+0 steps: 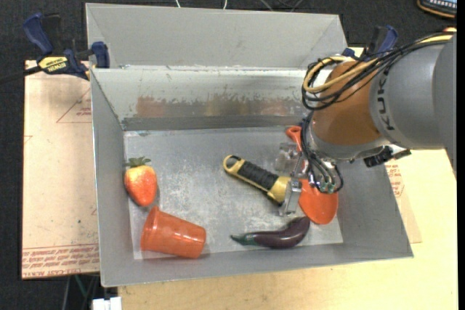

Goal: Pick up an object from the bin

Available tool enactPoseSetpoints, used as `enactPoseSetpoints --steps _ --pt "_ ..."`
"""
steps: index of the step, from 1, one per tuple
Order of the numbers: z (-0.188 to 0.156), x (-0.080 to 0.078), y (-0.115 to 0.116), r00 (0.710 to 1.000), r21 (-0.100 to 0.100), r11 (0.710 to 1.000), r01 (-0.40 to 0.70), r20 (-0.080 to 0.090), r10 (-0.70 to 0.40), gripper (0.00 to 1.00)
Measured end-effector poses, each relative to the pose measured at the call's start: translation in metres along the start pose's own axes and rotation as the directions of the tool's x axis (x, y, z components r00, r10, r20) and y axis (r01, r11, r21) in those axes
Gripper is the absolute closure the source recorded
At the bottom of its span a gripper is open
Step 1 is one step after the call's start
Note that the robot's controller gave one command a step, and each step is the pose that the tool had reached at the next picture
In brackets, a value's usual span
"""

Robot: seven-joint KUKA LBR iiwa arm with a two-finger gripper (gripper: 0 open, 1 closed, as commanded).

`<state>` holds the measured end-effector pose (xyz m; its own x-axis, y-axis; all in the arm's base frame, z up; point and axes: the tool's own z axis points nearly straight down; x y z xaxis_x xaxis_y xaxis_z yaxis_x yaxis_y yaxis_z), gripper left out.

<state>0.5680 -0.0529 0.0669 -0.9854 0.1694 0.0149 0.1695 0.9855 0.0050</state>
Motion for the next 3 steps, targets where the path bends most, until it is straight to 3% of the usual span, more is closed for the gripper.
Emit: enactPoseSetpoints --steps 1,2,3 --pt "-0.003 0.002 0.015 0.998 0.0 0.998 -0.064 0.026 0.064 0.0" --pt "-0.003 0.015 0.025 0.985 0.0 0.985 -0.174 0.015 0.174 0.0" --pt "-0.003 0.002 0.015 0.997 -0.001 0.997 -0.071 0.027 0.071 0.0"
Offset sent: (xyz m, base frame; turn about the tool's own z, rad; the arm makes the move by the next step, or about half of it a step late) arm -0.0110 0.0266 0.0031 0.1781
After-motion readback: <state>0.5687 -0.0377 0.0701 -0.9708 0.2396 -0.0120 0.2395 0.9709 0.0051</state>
